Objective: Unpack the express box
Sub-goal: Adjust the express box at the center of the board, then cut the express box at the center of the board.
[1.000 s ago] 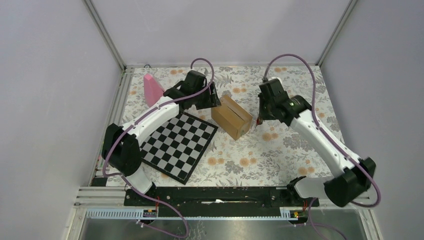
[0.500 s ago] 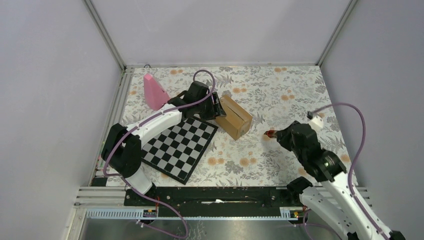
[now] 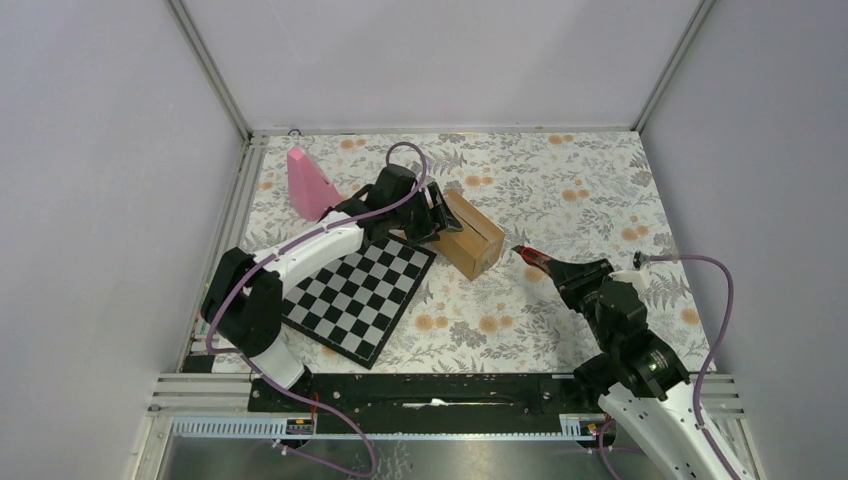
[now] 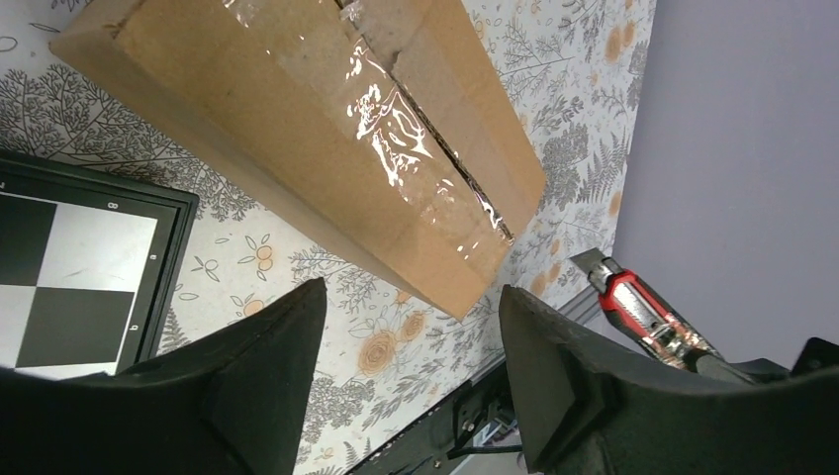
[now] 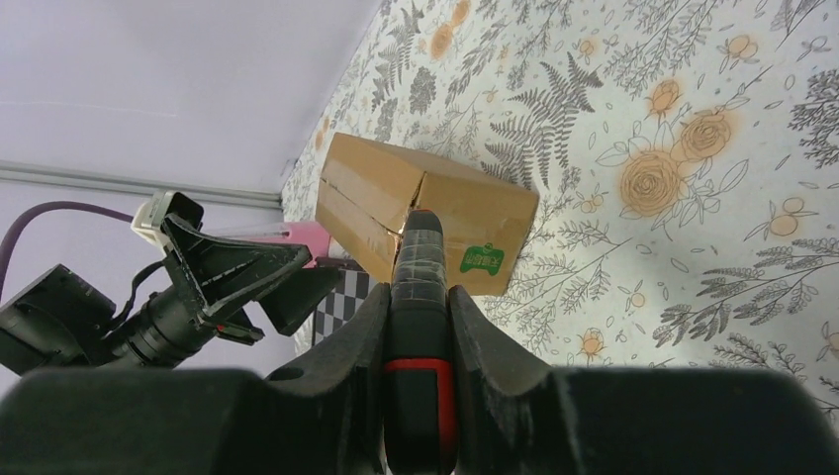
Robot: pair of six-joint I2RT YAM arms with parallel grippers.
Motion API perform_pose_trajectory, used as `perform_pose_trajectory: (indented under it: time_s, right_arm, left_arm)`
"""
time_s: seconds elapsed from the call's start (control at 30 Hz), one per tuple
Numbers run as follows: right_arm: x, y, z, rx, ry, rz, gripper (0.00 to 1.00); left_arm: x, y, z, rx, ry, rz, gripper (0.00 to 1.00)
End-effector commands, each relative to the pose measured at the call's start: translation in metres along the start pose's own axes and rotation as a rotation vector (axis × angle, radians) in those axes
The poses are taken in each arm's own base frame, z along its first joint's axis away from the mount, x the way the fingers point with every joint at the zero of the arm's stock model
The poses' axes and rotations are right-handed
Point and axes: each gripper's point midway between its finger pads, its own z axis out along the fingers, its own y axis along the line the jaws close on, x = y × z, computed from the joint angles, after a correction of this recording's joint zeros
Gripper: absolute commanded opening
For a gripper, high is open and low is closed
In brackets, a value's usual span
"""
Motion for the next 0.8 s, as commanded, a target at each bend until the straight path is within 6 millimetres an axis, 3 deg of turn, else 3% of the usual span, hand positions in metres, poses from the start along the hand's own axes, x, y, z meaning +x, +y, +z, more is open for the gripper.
perform_pose_trajectory:
  time_s: [0.0,0.27,0.47,0.6,0.77]
  right_arm:
    - [-0.004,0.022,0.004,-0.083,-0.016,0.09,0.0]
    - [0.002,0.013,0.006,-0.096,-0.015,0.132,0.0]
    - [0.002,0.021,0.006,-0.131,-0.012,0.107,0.0]
    - [0.001,0.024,0.006,-0.141,-0.014,0.08,0.0]
    - [0.008,0.049,0.014,-0.221,0.028,-0.057,0.0]
  left_arm:
    - [-0.001,-0.005,0.008,0.019,-0.015,-0.021,0.7]
    - [0.005,0.019,0.03,-0.005,-0.046,-0.13,0.73]
    - [0.005,0.028,0.043,0.013,-0.081,-0.193,0.71]
    - [0.008,0.039,0.047,-0.025,-0.078,-0.206,0.67]
    - [0.013,0.061,0.049,-0.127,-0.079,-0.228,0.53]
